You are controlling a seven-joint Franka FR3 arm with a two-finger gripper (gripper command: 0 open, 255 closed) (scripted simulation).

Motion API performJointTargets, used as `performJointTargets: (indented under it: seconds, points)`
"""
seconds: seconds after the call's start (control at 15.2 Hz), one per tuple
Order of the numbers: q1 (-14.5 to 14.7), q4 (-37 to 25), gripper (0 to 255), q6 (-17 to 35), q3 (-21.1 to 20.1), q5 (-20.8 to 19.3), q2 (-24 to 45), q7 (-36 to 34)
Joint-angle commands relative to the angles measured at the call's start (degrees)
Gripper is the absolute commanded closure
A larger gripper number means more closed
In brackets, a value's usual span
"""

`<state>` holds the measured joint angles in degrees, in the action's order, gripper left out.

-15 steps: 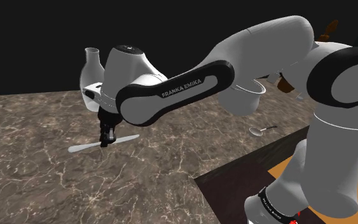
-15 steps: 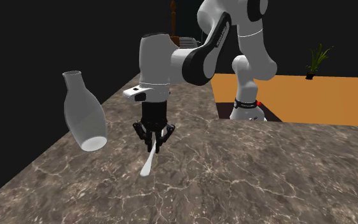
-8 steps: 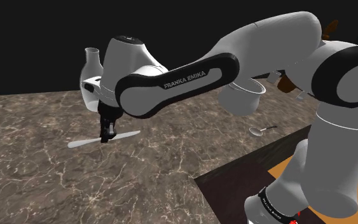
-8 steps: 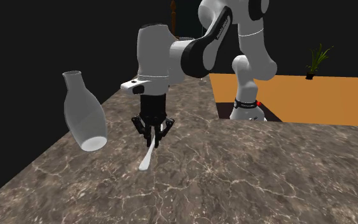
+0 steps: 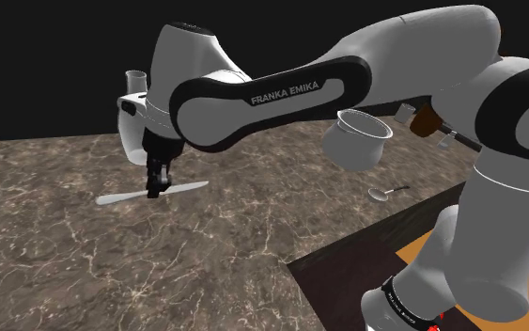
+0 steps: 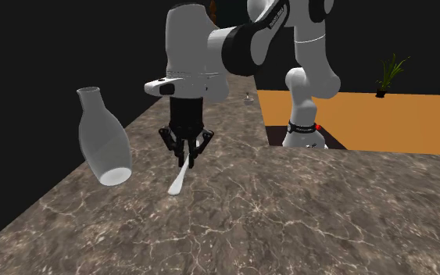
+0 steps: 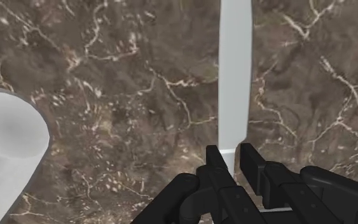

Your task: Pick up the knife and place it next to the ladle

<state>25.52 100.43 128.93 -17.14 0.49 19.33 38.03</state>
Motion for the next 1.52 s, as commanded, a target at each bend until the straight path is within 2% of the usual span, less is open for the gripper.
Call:
performJointTargets:
  seconds: [0.0, 0.46, 0.92, 1.45]
  points:
    - [0.0, -0.7, 255, -1.3, -0.1, 0.1, -0.5, 0.0]
    - [-0.1, -3.5, 255, -5.4, -0.2, 0.5, -1.9, -0.1]
    - [-5.6, 14.1, 255, -1.7, 0.9, 6.8, -15.7, 8.8]
    - [-9.2, 29.5, 255, -1.3, 5.4, 12.4, -29.4, 20.1]
